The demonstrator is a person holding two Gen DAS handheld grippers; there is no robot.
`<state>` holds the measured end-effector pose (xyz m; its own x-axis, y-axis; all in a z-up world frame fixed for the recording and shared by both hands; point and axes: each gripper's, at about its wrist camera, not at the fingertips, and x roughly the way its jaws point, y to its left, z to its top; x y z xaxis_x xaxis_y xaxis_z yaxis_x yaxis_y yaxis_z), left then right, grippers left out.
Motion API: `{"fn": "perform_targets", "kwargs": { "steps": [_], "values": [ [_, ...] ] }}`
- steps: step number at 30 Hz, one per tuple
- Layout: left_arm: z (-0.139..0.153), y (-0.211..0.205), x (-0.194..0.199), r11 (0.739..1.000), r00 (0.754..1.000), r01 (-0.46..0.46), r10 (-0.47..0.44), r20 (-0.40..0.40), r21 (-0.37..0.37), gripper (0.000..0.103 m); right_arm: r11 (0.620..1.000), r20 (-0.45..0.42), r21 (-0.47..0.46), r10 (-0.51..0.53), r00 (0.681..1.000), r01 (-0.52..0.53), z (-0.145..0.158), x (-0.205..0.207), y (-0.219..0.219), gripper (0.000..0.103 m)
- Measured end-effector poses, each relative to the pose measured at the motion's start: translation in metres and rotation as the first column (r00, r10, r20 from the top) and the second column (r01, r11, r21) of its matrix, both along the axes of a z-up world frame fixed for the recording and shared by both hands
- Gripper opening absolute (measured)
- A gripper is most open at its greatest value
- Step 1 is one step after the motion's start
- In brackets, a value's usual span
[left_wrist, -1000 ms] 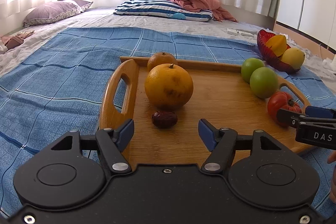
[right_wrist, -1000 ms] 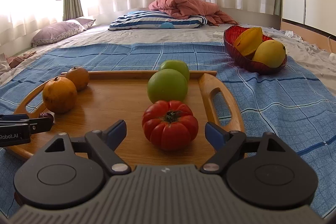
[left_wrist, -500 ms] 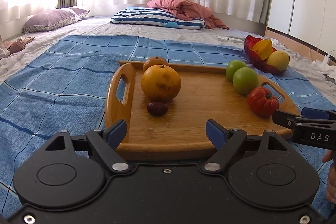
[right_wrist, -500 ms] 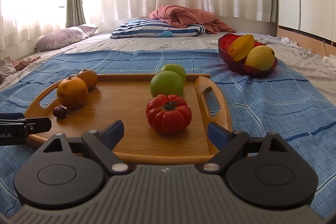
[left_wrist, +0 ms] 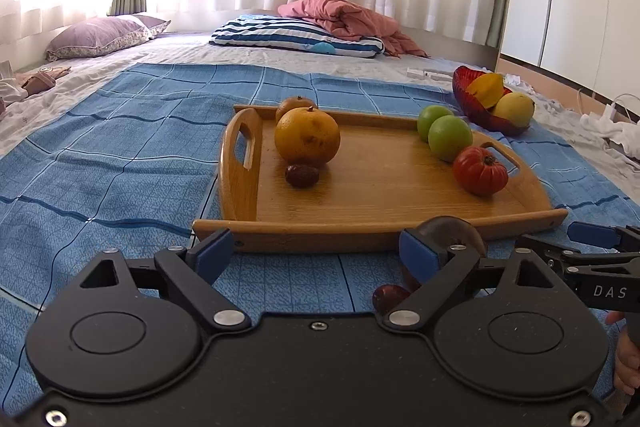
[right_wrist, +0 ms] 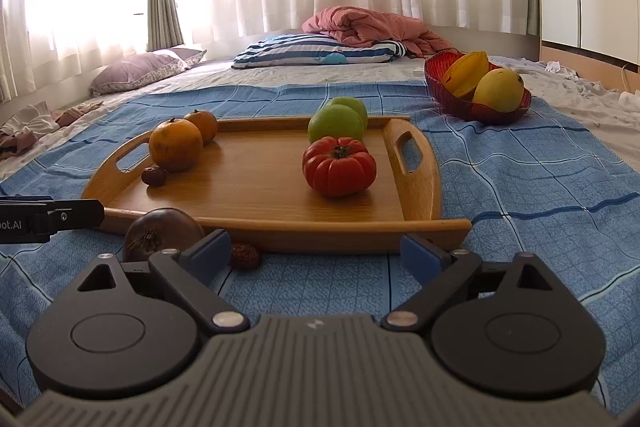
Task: Organize fruits
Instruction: 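Withdraw both open tools from the tray toward the dates beside the dark brown fruit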
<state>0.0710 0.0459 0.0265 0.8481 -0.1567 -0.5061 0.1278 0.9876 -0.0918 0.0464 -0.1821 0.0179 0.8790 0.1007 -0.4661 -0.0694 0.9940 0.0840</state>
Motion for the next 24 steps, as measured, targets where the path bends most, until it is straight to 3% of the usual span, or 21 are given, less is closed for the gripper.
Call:
{"fn": "perform_targets", "kwargs": {
  "steps": [8,16,24],
  "values": [
    [-0.006,0.001,-0.016,1.000,0.999,0.023,-0.022,0.043,-0.018,0.096,0.996,0.011,-0.012,0.086,0.996,-0.085,-0.007,-0.023,0.009,0.102],
    [-0.012,-0.006,-0.022,0.998,0.997,0.063,-0.063,0.031,0.008,0.097,0.988,0.006,-0.014,0.153,0.988,-0.153,-0.015,-0.035,0.023,0.102],
    [-0.018,-0.011,-0.023,0.994,0.994,0.111,-0.111,-0.002,-0.011,0.095,0.973,-0.005,-0.031,0.227,0.974,-0.227,-0.021,-0.040,0.042,0.100]
  ]
}}
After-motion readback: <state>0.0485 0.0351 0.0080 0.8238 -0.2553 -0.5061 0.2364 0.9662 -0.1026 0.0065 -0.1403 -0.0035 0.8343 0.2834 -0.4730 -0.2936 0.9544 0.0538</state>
